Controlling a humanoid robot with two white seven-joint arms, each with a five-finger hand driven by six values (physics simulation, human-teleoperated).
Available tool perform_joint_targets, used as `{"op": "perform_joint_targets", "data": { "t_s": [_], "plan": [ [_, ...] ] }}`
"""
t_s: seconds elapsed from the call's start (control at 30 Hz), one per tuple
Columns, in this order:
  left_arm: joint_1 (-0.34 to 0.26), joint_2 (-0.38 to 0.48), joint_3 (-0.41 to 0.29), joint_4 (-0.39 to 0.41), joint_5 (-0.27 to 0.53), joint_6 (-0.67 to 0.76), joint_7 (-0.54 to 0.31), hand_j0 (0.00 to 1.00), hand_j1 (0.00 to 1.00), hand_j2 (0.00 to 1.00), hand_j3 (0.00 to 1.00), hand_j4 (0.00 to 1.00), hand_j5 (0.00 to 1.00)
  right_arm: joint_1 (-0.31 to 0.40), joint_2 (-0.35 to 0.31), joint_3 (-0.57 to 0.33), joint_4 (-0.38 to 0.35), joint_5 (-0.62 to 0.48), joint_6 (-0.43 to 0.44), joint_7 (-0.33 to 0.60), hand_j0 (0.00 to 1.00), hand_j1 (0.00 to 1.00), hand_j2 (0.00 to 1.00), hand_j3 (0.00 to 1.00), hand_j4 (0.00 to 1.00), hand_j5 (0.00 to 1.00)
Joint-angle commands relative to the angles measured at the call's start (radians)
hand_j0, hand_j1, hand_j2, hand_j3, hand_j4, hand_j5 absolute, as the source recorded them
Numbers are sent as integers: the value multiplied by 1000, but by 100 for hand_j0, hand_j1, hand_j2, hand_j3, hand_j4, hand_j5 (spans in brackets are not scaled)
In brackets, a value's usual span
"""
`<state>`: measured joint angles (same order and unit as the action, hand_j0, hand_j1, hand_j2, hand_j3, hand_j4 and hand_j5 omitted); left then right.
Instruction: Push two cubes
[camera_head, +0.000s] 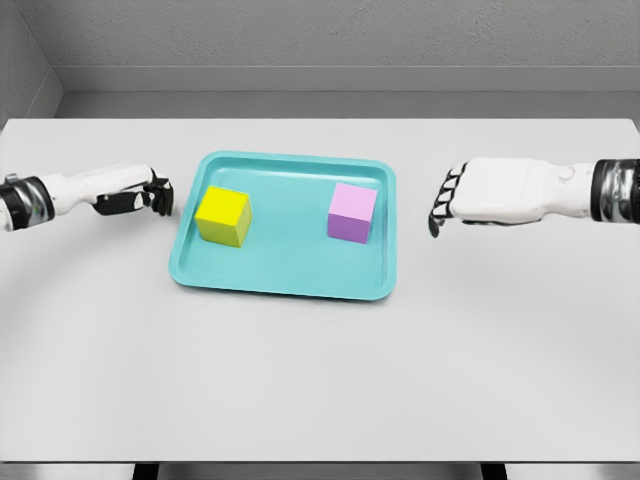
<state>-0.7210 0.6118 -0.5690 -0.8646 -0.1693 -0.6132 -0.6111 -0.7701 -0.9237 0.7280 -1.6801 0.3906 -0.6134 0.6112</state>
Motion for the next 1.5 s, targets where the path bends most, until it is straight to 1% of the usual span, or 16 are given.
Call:
{"op": "perform_joint_targets", "data": {
  "t_s": [0.0, 0.1, 0.2, 0.23, 0.33, 0.4, 0.43, 0.5, 0.6, 0.7, 0.8, 0.87, 0.9, 1.0, 1.2, 1.47],
  "plan": [
    [0, -15, -5, 9, 4, 2, 0, 8, 8, 8, 8, 8, 8, 0, 36, 10, 36, 1, 3, 0, 23, 23, 23, 23, 23, 23],
    [-12, -9, -6, 4, 4, 2, 0, 9, 9, 9, 9, 9, 9, -40, 71, 93, 62, 1, 3, 0, 23, 23, 23, 23, 23, 23],
    [-37, -9, -9, -2, 4, 2, 0, 10, 10, 10, 10, 10, 10, -49, 98, 103, 72, 2, 3, 0, 23, 23, 23, 23, 23, 23],
    [-40, -12, -26, -4, 4, 2, 0, 10, 10, 10, 10, 10, 10, -49, 111, 111, 80, 2, 3, 0, 23, 23, 23, 23, 23, 23],
    [-57, -17, -46, -44, 2, 2, 0, 10, 10, 10, 10, 10, 10, -66, 131, 126, 115, 17, 3, 0, 23, 23, 23, 23, 23, 23],
    [-58, -44, -48, -44, -41, 2, 0, 10, 10, 10, 10, 10, 10, -78, 149, 152, 125, 19, 3, 0, 23, 23, 23, 23, 23, 23],
    [-58, -63, -48, -42, -79, 2, 0, 10, 10, 10, 10, 10, 10, -84, 157, 154, 138, 19, 3, 0, 23, 23, 23, 23, 23, 23],
    [-63, -70, -48, -42, -108, 2, 0, 10, 10, 10, 10, 10, 10, -94, 166, 159, 165, 19, 3, 0, 24, 24, 24, 24, 24, 24],
    [-63, -73, -46, -40, -108, 2, 0, 10, 10, 10, 10, 10, 10, -107, 201, 175, 221, 21, 3, 0, 24, 24, 24, 24, 24, 24],
    [-61, -72, -48, -36, -110, 2, 0, 10, 10, 10, 10, 10, 10, -115, 212, 180, 235, 21, 3, 0, 24, 24, 24, 24, 24, 24],
    [-61, -79, -48, -37, -111, 2, 0, 10, 10, 10, 10, 10, 10, -115, 241, 194, 244, 56, 3, 0, 24, 24, 24, 24, 24, 24],
    [-60, -99, -48, -37, -142, 2, 0, 10, 10, 10, 10, 10, 10, -115, 247, 202, 252, 56, 3, 0, 24, 24, 24, 24, 24, 24],
    [-60, -102, -48, -36, -142, 2, 0, 10, 10, 10, 10, 10, 10, -123, 261, 205, 275, 57, 3, 0, 24, 24, 24, 24, 24, 24],
    [-58, -106, -48, -37, -142, 2, 0, 11, 11, 11, 11, 11, 11, -129, 269, 214, 283, 73, 3, 0, 24, 24, 24, 24, 24, 24],
    [-57, -127, -48, -34, -142, 2, 0, 11, 11, 11, 11, 11, 11, -137, 312, 215, 382, 100, 3, 0, 24, 24, 24, 24, 24, 24],
    [-63, -179, -46, -34, -139, 2, 0, 11, 11, 11, 11, 11, 11, -146, 342, 217, 461, 129, 3, 0, 24, 24, 24, 24, 24, 24]
  ]
}}
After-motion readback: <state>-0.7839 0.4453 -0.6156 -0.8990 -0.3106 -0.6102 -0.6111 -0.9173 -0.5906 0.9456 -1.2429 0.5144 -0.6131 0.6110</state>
